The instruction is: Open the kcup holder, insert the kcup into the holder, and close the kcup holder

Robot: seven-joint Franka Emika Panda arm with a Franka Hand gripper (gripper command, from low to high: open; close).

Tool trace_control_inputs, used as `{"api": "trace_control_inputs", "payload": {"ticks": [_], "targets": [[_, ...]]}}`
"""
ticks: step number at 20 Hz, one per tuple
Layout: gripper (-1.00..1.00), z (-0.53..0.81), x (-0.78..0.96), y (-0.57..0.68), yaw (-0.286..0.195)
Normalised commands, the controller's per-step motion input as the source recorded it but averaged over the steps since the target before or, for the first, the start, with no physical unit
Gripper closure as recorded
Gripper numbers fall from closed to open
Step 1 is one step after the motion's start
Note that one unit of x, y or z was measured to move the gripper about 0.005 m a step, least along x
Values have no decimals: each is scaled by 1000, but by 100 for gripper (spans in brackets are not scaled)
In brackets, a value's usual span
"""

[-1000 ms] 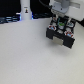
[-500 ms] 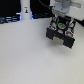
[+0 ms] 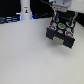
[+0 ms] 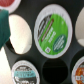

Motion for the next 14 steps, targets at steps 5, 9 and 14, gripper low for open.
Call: {"api": "trace_control_inputs", "payload": {"ticks": [5, 9, 14], "targets": [[-100, 278, 714, -428, 13], [-100, 145, 806, -395, 6], [-100, 15, 782, -348, 17]]}}
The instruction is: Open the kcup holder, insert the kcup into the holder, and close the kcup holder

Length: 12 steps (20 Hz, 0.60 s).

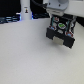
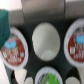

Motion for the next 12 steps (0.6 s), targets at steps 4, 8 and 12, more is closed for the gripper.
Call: {"api": "trace_control_inputs", "payload": {"ticks": [4, 8, 12], "targets": [[-100, -79, 738, -118, 39], [-100, -186, 585, 145, 75], [-100, -237, 13, 219, 170]]}}
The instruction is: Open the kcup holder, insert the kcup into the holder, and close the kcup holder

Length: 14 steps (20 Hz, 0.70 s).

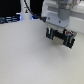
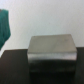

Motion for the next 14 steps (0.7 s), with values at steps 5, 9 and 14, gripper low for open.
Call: {"api": "trace_control_inputs", "payload": {"ticks": [5, 9, 14], "targets": [[-100, -263, -64, 232, 192], [-100, -133, -163, 297, 199], [-100, 2, -344, 414, 146]]}}
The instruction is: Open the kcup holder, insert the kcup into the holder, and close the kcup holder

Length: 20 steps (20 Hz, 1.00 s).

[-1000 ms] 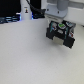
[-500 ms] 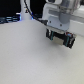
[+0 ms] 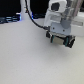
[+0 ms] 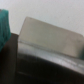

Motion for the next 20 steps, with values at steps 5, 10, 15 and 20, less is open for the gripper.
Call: {"api": "trace_control_inputs", "payload": {"ticks": [5, 10, 15, 20], "targets": [[-100, 65, -415, 377, 136], [-100, 123, -391, 608, 65], [-100, 92, -559, 682, 26], [-100, 53, -764, 633, 23]]}}
